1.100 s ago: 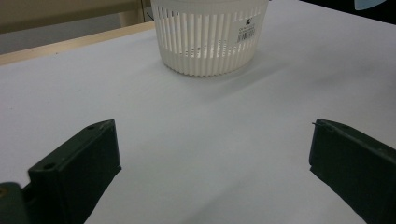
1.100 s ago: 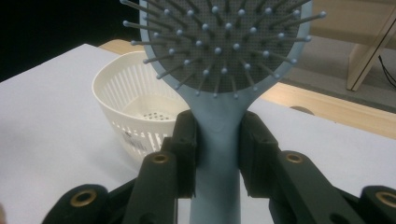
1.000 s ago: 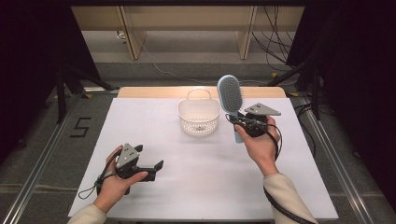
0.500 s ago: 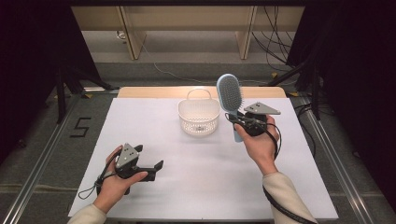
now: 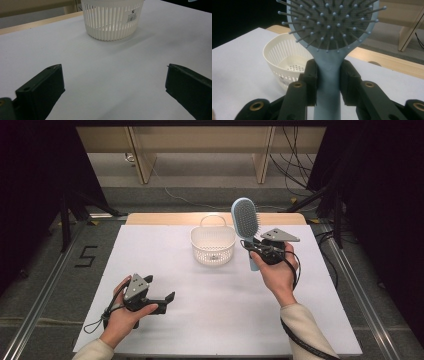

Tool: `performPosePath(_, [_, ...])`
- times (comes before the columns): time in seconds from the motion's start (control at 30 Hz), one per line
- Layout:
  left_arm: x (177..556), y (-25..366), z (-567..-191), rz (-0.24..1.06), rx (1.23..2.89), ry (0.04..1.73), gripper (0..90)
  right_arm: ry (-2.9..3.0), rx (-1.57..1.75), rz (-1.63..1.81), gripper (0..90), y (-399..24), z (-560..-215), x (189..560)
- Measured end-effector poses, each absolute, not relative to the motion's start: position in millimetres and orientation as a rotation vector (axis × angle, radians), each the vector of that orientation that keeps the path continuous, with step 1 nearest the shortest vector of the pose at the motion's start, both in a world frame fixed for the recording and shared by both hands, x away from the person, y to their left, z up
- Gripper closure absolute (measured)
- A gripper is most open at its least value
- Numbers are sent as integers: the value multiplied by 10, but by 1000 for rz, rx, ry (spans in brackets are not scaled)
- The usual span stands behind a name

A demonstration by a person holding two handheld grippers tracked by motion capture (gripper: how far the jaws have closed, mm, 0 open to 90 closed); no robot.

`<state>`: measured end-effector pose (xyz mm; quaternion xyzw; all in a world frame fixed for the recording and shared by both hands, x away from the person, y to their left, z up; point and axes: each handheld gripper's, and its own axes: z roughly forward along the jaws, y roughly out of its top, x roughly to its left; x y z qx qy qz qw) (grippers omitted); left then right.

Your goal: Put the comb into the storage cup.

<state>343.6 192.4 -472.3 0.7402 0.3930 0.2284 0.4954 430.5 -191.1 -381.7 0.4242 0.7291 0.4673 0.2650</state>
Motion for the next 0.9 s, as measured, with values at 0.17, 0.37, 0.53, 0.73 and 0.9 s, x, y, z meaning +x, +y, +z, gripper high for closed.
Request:
performPosePath(0.17, [3435,1925,-4722,553,1794,952,15,1966,1145,1264,705,-1906,-3811,4312])
performPosePath(0.37, [3435,1924,-4721,554,1794,952,15,1962,1141,1271,705,-1894,-3801,4322])
performPosePath(0.53, [3435,1925,-4721,554,1793,952,15,1955,1141,1278,705,-1894,-3786,4329])
performPosePath(0.73, [3436,1927,-4720,553,1792,952,15,1952,1143,1284,705,-1889,-3778,4342])
performPosePath(0.9, [3435,1927,-4720,554,1792,952,15,1951,1142,1286,705,-1880,-3774,4348])
